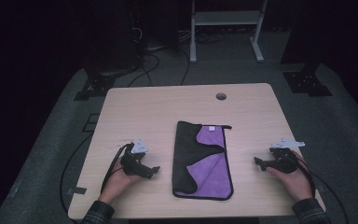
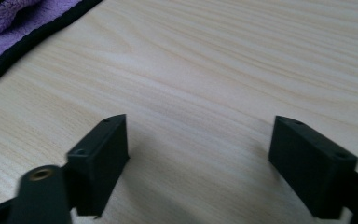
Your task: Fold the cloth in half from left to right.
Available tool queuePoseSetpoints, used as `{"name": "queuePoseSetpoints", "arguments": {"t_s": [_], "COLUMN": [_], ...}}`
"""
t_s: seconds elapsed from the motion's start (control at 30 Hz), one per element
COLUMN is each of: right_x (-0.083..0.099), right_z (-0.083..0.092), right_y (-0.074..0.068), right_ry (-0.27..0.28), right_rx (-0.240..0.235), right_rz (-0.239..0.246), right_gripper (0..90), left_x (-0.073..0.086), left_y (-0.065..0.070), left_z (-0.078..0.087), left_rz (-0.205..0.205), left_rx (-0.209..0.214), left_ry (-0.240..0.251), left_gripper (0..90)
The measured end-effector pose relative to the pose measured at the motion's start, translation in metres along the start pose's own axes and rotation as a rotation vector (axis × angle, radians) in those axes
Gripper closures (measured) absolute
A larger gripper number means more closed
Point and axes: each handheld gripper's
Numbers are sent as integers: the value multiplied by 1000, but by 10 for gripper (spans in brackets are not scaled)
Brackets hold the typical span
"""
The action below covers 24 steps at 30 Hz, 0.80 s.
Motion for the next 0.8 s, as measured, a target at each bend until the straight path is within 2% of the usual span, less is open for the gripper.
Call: {"name": "queuePoseSetpoints", "arguments": {"t_s": [0.07, 0.17, 0.27, 0.33, 0.6, 0.73, 0.8], "right_x": [0, -3, -7, -12, -32, -45, -52], "right_z": [1, 3, 3, 5, 7, 6, 4], "right_y": [0, 2, 1, -1, -12, -18, -22], "right_ry": [6, -5, -3, 6, 64, 62, 62], "right_rx": [-4, -21, -30, -32, -49, -79, -103], "right_rz": [4, -6, 3, 22, 41, 29, 43], "right_gripper": [353, 475, 514, 531, 590, 593, 587], "left_x": [3, 4, 5, 5, 5, 6, 6], "left_y": [-1, -2, -3, -3, -3, -3, -4], "left_z": [1, 2, 2, 2, 3, 3, 3], "left_rz": [-7, 1, 18, 19, 23, 23, 18], "left_rx": [4, -4, -20, -21, -25, -25, -24], "left_ry": [16, 15, 19, 15, 13, 17, 13], "left_gripper": [0, 0, 0, 0, 0, 0, 0]}}
Point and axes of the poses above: each handheld gripper's, and its own axes: z roughly backward along the jaws, x roughly out of its underside, y roughly to its right, and after that the axes turned 1 degree about z, right-handed
